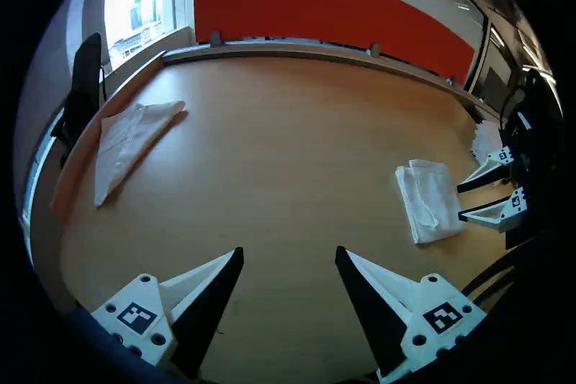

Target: Fold towel

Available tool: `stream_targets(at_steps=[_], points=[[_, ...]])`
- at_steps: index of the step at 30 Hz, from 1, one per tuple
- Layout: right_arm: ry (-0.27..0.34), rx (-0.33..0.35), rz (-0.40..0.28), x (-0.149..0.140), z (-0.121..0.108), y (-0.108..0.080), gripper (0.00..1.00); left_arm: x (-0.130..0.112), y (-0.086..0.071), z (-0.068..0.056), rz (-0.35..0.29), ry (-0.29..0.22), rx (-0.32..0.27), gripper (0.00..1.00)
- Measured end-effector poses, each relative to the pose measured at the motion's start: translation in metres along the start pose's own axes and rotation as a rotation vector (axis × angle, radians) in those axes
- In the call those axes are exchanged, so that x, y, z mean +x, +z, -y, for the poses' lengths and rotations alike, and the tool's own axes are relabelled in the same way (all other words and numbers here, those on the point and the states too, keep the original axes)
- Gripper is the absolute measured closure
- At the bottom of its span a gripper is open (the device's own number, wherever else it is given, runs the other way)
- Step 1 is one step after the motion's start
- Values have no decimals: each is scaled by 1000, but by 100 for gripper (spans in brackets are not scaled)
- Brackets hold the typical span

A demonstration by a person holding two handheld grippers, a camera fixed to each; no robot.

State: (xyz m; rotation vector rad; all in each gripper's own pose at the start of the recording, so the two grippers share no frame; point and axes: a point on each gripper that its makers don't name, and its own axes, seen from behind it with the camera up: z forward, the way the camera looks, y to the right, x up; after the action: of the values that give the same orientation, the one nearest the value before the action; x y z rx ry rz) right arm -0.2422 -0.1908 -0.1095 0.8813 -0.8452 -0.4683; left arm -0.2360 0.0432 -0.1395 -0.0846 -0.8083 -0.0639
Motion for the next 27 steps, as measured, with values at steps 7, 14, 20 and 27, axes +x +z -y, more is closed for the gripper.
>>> stream_targets(at_steps=[7, 14, 20, 27], points=[[23, -19, 17, -17, -4, -3, 23, -1, -2, 0, -2, -2, 2, 5], [58, -40, 38, -40, -11, -10, 22, -1, -3, -2, -3, 0, 0, 6], [81, -60, 61, -61, -19, -17, 22, 0, -3, -4, -4, 2, -2, 5], [98, -71, 74, -75, -22, -21, 23, 1, -2, -7, -3, 8, -5, 6]])
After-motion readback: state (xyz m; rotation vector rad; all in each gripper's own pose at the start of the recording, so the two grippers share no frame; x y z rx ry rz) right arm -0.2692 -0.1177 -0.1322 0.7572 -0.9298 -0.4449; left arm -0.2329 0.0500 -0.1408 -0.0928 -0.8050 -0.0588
